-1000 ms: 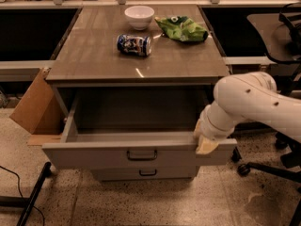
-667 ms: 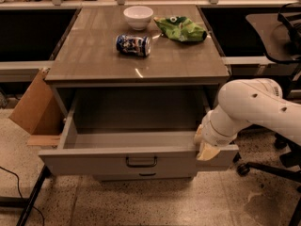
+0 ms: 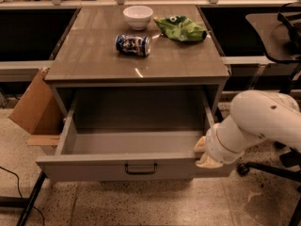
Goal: Open top drawer
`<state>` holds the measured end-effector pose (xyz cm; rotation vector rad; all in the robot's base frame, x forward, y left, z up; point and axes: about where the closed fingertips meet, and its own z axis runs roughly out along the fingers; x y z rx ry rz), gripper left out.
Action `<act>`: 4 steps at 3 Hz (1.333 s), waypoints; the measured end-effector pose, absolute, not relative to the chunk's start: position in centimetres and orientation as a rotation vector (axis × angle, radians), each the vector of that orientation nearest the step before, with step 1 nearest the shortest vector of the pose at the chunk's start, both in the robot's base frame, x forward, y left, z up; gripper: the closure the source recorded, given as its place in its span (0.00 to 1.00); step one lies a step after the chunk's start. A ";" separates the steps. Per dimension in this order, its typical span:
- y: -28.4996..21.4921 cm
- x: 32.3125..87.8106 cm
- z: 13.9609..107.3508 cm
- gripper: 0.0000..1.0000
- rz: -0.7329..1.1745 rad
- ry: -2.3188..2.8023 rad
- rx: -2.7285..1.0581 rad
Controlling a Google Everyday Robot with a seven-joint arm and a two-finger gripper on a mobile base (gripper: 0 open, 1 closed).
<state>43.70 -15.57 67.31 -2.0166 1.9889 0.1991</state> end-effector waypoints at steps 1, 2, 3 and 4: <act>-14.8 40.6 67.7 1.00 0.283 1.969 -1.997; -14.9 40.6 67.7 0.81 0.283 1.969 -1.997; -14.9 40.6 67.7 0.58 0.283 1.969 -1.997; -14.9 40.6 67.7 0.35 0.283 1.969 -1.997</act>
Offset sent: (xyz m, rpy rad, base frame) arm -0.0713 0.0265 0.0087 0.1489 0.1007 0.0564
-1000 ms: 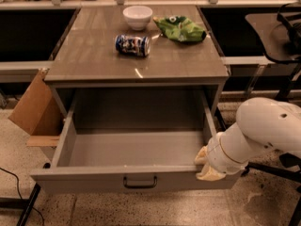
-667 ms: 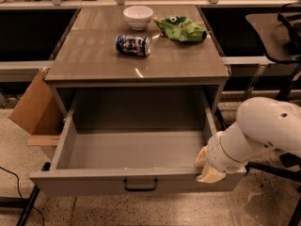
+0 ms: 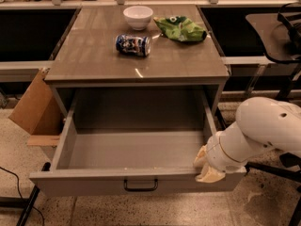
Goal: Open top drawer
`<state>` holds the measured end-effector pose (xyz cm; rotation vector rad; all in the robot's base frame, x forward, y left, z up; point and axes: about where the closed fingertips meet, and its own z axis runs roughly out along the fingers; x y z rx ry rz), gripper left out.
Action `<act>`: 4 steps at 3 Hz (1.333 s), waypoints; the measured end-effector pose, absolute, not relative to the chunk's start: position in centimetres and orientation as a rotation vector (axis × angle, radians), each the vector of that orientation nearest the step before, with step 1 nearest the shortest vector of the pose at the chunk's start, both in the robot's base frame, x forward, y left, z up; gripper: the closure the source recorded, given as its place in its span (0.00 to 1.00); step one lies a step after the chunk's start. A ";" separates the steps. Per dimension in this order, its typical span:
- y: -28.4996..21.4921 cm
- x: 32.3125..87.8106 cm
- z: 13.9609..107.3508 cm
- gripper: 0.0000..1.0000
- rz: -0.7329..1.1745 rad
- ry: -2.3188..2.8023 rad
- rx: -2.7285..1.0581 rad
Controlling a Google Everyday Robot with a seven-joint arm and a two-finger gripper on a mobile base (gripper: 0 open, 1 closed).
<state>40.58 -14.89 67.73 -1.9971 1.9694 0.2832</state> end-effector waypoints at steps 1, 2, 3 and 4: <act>-15.1 40.9 68.2 0.11 0.278 1.962 -1.993; -16.0 41.9 70.6 0.00 0.232 1.949 -1.995; -18.3 44.4 76.1 0.00 0.123 1.918 -2.007; -19.5 45.8 80.9 0.00 0.007 1.884 -2.024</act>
Offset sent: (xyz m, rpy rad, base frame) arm 0.0298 -0.0252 0.0596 -0.0237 -0.0805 -0.0025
